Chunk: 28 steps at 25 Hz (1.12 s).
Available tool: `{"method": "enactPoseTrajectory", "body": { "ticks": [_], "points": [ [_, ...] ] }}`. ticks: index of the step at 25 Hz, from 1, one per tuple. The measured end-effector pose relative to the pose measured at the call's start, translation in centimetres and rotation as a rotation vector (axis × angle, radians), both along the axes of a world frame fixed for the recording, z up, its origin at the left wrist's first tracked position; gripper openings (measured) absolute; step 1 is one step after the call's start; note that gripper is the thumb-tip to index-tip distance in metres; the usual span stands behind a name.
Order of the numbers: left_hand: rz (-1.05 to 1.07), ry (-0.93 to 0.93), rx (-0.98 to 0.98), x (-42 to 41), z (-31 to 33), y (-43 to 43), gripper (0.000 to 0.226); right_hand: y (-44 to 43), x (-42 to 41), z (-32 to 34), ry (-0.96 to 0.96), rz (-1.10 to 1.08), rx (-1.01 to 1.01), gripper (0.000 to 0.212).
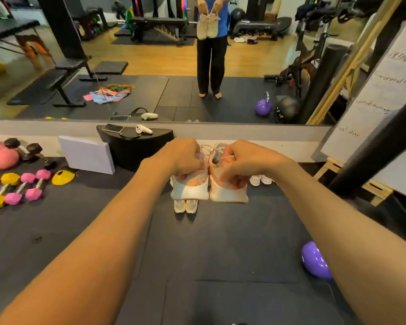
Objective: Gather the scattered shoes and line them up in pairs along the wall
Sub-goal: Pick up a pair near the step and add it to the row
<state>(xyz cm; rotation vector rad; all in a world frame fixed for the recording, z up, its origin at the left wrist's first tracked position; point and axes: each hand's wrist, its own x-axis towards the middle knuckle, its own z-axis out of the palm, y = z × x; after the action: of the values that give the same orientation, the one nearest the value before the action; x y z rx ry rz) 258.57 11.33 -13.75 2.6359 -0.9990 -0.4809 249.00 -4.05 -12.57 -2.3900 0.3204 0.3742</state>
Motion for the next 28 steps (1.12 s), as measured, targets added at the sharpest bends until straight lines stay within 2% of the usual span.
{"method": "enactPoseTrajectory", "body": {
  "ticks": [4,7,9,11,15,19,28],
  "points": [
    [-0.018,0.181,0.082,7.5,-4.0,-4.5,0.027,-4.6,7.6,-4.1,0.032,0.019,-0.09,0.021],
    [-0.03,0.2,0.161,11.6,-8.5,-8.0,0.031,-8.0,12.5,-7.9,0.061,0.072,-0.115,0.022],
    [-0.022,0.175,0.16,14.0,-12.5,-10.5,0.023,-10.4,15.4,-11.8,0.135,0.122,-0.14,0.012],
    [0.011,0.174,0.148,16.2,-16.9,-12.6,0.021,-12.4,18.0,-16.3,0.207,0.146,-0.128,0.021],
    [0.044,0.226,0.123,19.7,-25.9,-15.8,0.022,-15.5,22.1,-25.2,0.199,0.09,-0.113,0.029],
    [0.088,0.248,0.041,23.1,-38.2,-18.3,0.025,-17.8,26.4,-37.0,0.18,0.085,-0.148,0.025],
    [0.075,0.191,0.11,27.7,-68.2,-22.9,0.025,-21.4,31.5,-65.7,0.189,-0.002,-0.182,0.017]
  ]
}}
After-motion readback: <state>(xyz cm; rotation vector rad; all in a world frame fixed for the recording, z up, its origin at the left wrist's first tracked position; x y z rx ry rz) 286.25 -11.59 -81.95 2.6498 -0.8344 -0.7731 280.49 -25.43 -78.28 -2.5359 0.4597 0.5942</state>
